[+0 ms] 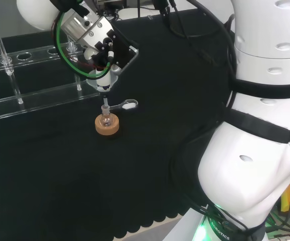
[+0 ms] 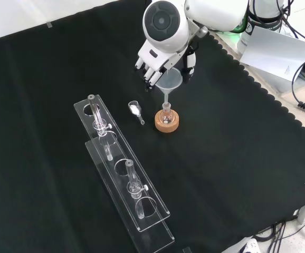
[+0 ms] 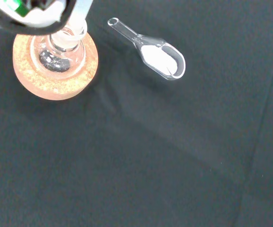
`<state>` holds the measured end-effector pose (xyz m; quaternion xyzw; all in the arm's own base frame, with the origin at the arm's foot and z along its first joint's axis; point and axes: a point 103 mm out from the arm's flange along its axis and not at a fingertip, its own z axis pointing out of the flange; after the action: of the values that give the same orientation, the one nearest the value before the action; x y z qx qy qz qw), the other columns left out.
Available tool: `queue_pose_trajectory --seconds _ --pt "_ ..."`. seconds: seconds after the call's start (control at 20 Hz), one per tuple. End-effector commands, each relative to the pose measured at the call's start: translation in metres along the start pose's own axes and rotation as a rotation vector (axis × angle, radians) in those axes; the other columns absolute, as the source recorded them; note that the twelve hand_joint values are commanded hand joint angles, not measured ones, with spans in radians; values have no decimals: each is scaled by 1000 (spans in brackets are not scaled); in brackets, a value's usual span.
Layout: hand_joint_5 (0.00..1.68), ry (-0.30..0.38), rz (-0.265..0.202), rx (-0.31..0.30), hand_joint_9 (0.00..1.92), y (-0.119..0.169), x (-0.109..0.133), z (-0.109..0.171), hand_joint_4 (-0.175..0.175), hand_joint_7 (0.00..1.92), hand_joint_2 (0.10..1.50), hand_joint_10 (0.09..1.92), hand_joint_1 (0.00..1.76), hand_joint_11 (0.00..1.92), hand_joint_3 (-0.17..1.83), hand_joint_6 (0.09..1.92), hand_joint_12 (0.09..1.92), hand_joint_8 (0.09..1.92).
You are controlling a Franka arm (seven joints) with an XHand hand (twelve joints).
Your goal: Place the funnel on the round-bottom flask.
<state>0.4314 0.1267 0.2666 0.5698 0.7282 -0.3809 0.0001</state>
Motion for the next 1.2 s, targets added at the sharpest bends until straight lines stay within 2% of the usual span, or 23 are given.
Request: queue_pose_trajectory --seconds 0.05,1.2 --pt "684 -4 -3 0 1017 2 1 -1 10 768 703 547 914 597 647 818 1204 825" --pt "684 1 -12 4 1018 9 4 3 10 766 704 546 914 601 648 819 1202 827"
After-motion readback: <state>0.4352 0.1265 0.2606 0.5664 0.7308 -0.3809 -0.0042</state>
